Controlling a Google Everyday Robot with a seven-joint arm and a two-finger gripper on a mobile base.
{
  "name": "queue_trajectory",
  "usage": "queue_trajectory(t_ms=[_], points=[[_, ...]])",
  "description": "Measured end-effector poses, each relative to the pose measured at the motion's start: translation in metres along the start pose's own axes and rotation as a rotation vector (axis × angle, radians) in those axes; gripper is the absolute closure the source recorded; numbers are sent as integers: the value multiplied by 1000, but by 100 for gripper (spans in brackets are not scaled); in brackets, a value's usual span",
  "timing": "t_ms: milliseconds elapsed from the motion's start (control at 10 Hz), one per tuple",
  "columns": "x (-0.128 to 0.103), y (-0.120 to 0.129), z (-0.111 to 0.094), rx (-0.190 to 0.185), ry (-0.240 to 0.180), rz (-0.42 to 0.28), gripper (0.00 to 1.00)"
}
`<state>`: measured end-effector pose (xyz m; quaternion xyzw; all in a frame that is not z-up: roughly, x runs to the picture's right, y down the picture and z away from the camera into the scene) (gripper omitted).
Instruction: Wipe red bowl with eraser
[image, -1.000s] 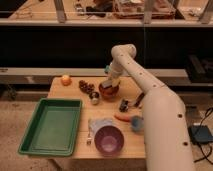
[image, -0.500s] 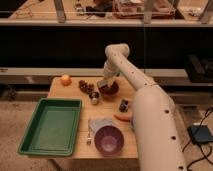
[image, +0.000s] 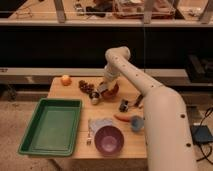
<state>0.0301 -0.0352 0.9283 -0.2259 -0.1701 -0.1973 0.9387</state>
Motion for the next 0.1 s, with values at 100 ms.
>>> queue_trajectory(t_ms=[100], points=[[8, 10, -2, 1, 1, 9, 100]])
